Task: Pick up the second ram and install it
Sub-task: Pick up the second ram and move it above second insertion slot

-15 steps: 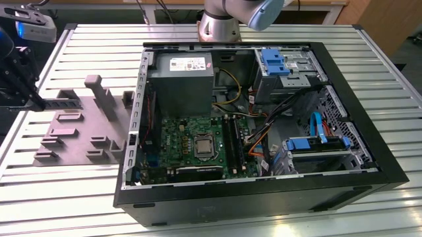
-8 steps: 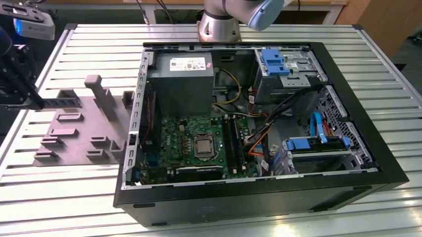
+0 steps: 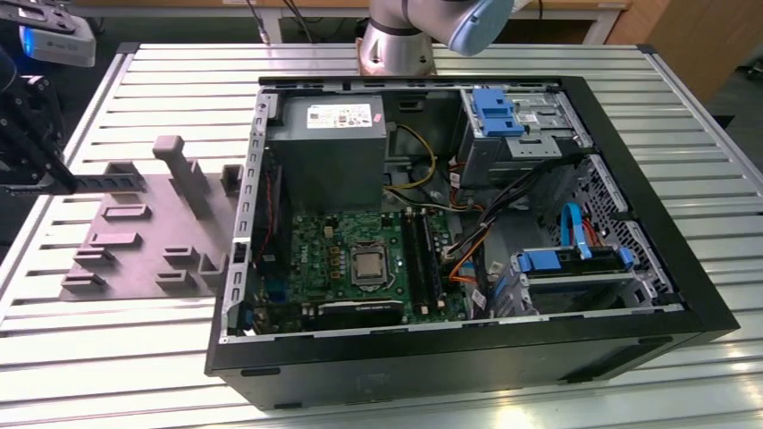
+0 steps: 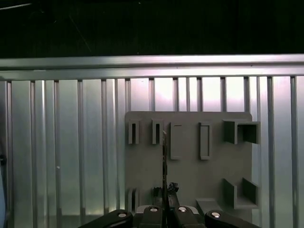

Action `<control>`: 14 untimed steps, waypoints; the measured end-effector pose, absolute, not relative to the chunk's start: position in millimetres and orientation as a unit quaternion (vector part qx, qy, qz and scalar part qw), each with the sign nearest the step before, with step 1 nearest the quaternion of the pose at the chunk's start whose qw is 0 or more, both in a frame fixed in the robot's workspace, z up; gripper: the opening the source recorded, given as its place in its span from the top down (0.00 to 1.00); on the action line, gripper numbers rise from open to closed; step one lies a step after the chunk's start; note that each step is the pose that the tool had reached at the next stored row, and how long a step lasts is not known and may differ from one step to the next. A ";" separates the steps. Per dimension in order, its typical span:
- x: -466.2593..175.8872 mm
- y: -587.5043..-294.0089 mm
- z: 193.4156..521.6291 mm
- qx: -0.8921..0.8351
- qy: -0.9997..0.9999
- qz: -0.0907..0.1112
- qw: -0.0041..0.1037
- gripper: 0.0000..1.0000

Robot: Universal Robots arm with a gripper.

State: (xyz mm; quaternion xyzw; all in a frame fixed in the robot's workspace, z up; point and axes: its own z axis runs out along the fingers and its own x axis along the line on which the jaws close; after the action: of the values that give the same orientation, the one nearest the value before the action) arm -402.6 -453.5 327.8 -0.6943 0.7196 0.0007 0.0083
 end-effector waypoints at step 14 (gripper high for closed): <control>-402.6 -453.5 341.0 -0.694 0.720 0.001 0.008 0.86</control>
State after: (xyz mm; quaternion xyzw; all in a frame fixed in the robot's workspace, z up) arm -402.6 -453.5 341.0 -0.6943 0.7196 0.0007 0.0084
